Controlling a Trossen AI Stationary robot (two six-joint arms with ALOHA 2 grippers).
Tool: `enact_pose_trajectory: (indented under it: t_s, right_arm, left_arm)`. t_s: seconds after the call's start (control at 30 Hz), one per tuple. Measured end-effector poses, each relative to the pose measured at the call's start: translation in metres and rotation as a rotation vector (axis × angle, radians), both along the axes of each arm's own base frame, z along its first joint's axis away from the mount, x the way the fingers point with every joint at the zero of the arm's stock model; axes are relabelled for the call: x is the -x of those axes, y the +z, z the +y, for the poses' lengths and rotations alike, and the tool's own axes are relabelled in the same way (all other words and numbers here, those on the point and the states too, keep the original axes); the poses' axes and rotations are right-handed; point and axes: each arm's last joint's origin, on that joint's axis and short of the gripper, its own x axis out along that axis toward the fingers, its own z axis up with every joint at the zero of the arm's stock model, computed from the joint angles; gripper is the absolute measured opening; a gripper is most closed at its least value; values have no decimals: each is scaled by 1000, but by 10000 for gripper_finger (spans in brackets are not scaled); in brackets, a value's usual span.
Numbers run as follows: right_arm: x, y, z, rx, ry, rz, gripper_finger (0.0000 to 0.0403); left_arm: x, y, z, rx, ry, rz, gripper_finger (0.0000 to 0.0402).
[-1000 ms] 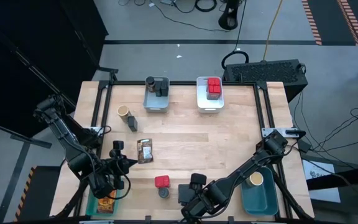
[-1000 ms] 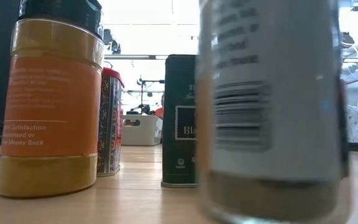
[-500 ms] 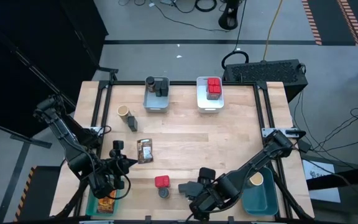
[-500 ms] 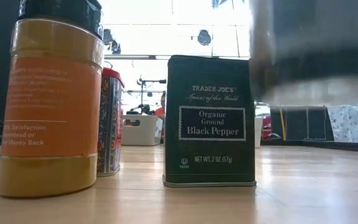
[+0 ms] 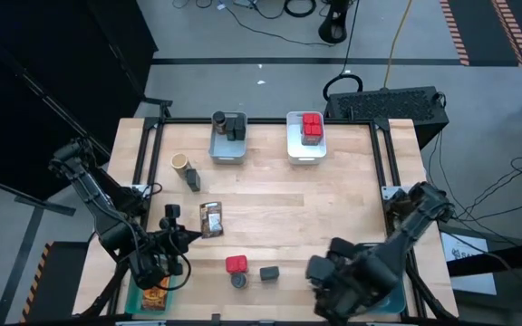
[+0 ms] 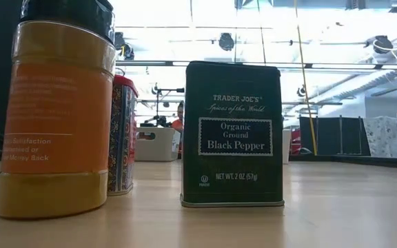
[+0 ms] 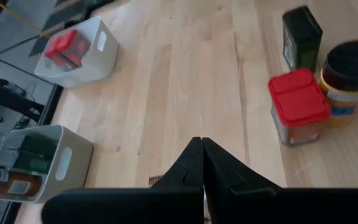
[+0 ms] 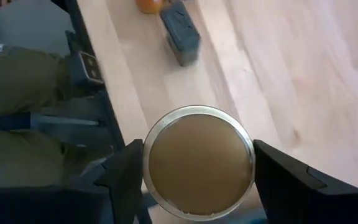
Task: Sort spices by type
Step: Put the gold spice bottle into the blue bin
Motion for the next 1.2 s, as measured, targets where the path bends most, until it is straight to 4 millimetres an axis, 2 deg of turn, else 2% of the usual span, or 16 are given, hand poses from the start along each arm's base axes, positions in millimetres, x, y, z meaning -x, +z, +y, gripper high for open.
enact_pose_trajectory:
  t_s: [0.23,0.47,0.73,0.9,1.03,1.2]
  right_arm:
    - [50,23,10,23,-46,-70,238]
    - [92,37,20,61,-6,-175,238]
    - [120,38,35,22,36,-180,238]
    - [123,29,36,-26,-13,-79,238]
    - [128,10,34,-53,-135,59,239]
    - [146,-9,31,-72,-263,143,239]
  left_arm:
    - [-7,6,-3,-43,-7,-100,0]
    - [-26,14,0,-23,5,-182,0]
    - [-50,24,13,-30,44,-267,0]
    - [-63,30,22,-36,50,-306,0]
    - [-69,31,29,-59,50,-298,0]
    - [-72,31,35,-91,49,-282,0]
